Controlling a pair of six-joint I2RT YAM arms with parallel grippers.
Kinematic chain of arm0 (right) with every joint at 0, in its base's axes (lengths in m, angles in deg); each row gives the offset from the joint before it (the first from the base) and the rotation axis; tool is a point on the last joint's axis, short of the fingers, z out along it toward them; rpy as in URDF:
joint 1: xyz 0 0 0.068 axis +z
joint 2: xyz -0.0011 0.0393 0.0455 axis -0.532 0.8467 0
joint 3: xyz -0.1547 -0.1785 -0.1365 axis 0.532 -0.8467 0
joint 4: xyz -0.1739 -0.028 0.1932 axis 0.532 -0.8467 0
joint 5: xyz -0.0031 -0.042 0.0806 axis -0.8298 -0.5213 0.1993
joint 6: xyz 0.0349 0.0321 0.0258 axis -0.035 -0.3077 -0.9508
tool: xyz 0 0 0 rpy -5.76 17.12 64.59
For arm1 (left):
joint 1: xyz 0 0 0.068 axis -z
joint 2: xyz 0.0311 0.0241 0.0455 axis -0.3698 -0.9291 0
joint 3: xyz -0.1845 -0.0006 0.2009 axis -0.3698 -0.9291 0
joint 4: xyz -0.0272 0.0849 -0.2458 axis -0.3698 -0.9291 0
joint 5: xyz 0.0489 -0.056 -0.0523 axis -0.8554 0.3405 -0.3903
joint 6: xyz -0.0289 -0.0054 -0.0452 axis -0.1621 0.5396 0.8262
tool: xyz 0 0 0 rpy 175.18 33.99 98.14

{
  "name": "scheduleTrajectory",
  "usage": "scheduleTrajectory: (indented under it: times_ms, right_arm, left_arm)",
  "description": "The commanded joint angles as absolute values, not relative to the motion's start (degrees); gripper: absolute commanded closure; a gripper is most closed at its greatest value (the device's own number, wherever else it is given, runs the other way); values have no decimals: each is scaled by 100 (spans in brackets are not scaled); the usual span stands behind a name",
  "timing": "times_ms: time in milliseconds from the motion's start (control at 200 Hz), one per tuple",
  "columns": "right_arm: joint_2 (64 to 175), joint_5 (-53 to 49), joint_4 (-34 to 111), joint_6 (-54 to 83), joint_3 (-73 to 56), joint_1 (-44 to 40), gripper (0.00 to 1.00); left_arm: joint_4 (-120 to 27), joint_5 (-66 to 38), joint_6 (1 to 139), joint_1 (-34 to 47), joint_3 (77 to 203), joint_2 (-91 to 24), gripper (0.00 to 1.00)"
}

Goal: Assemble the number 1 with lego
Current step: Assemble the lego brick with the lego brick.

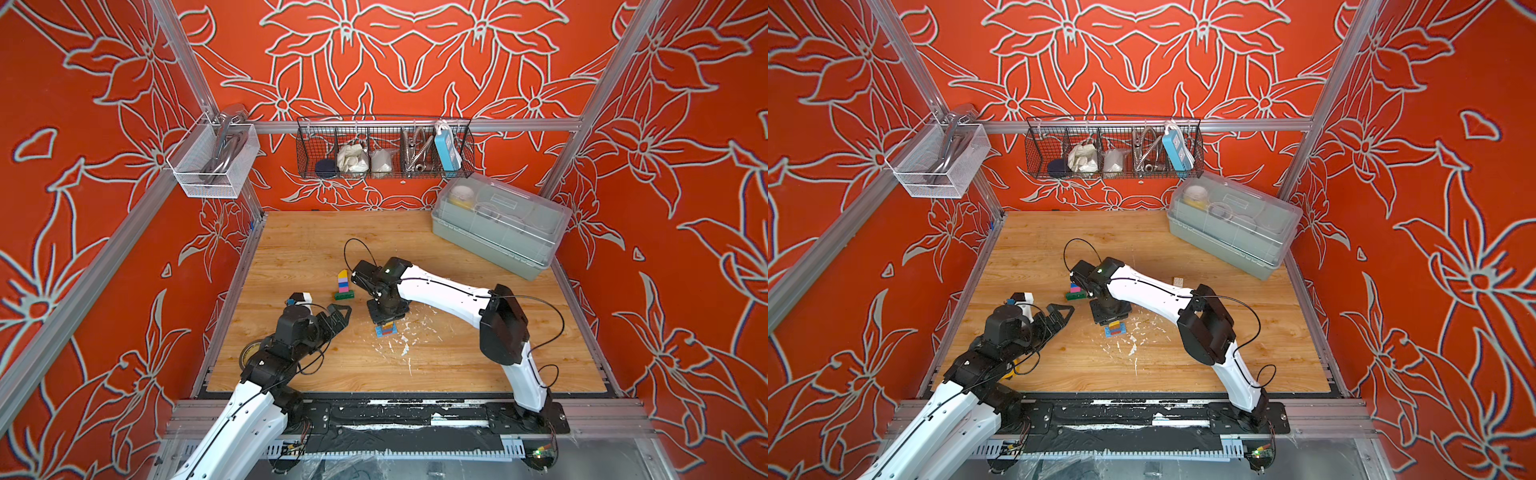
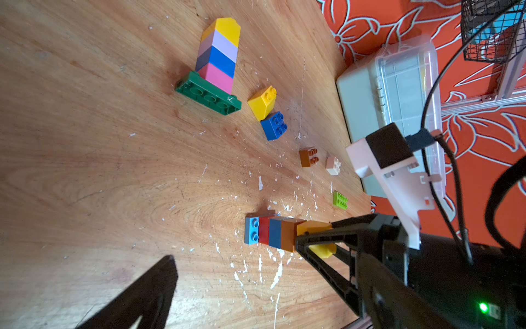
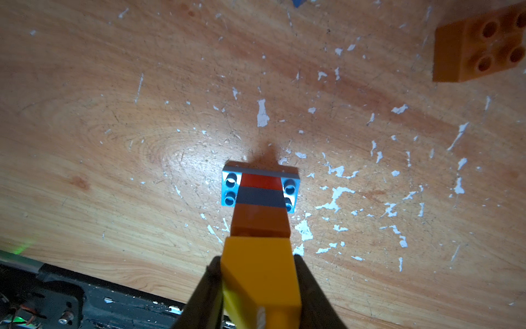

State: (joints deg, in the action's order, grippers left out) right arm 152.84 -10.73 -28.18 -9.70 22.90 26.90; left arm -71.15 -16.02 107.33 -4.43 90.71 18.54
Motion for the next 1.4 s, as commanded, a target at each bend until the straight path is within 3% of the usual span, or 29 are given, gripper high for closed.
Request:
scheduleTrajectory:
  times_ms: [0, 726, 1396]
  right_arm:
    - [15459, -904, -2900, -1143, 2000, 2734, 76]
    - [15582, -815, -2863, -1411, 1909, 2780, 75]
    - [16216, -924, -2992, -857, 2030, 2780, 75]
  left_arm:
    - [-7139, -1600, 10741, -483, 9023, 1929, 1]
    - [-7229, -1558, 10741, -527, 8976, 2174, 1]
    - [-7176, -1523, 10758, -564, 8958, 2136, 1]
